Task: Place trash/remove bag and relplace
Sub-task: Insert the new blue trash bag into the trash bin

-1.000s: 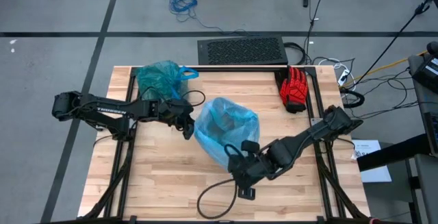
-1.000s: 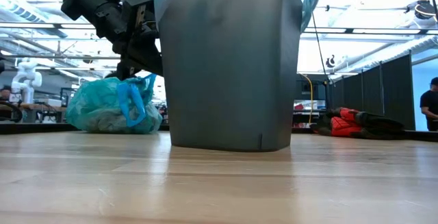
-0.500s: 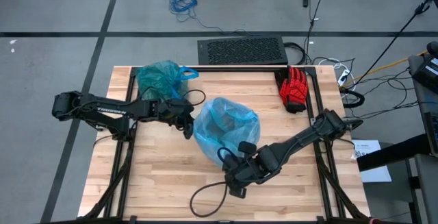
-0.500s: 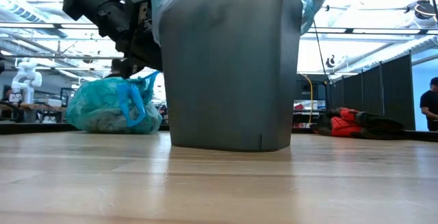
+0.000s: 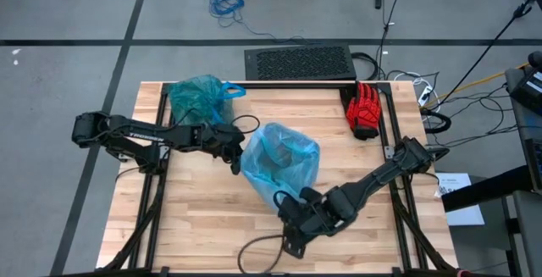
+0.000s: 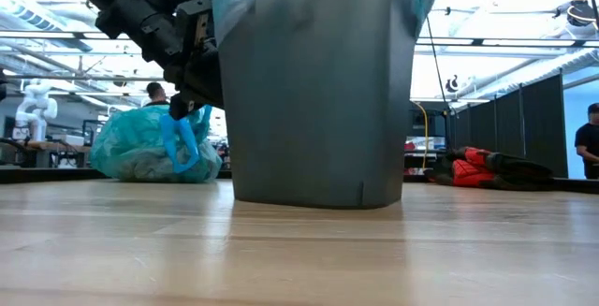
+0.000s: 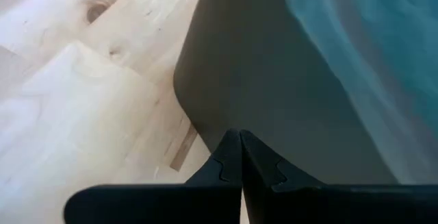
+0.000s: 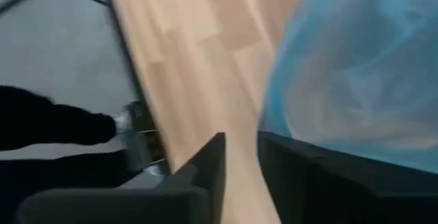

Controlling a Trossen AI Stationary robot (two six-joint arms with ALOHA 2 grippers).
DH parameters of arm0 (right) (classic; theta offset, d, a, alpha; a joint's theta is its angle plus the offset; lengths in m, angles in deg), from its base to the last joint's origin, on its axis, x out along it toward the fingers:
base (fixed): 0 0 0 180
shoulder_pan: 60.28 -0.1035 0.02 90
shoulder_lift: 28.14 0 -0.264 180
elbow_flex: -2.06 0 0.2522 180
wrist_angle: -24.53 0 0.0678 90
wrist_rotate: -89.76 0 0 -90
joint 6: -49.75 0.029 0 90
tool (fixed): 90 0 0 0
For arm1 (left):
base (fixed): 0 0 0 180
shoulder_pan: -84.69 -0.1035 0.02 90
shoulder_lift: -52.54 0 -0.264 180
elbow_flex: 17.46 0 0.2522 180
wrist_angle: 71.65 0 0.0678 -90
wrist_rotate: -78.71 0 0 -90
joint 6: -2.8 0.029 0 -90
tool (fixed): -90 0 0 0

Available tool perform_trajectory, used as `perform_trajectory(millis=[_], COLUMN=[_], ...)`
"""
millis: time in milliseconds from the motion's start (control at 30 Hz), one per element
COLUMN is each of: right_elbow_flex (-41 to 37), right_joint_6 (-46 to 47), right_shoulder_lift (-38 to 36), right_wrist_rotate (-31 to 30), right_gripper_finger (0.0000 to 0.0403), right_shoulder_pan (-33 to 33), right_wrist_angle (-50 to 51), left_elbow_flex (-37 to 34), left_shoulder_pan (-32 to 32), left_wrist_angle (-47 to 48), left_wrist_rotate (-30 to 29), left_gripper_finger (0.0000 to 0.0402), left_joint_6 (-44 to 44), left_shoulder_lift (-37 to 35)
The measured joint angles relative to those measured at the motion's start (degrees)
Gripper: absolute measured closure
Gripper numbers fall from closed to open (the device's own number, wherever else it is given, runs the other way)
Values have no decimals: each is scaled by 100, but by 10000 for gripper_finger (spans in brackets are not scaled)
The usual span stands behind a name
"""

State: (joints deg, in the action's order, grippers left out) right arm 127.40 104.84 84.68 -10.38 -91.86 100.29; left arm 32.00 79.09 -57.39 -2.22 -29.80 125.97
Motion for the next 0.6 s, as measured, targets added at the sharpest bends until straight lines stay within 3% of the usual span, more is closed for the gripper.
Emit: perform_trajectory(millis=[333,600], right_elbow_flex=[819,823], right_joint_6=[13,131], right_shoulder_lift=[-57,-300], right_wrist_rotate=[-448,-478], right_gripper_finger=[208,166], right_shoulder_pan=[-207,-185], right_wrist_angle=[269,400], left_elbow_flex=[0,0], left_shoulder_pan=[0,-1], left_wrist_angle=[8,11], left_wrist_rotate=[145,145], left_gripper_finger=[402,402], left_joint_6=[37,158], left_shoulder_lift=[-1,-5])
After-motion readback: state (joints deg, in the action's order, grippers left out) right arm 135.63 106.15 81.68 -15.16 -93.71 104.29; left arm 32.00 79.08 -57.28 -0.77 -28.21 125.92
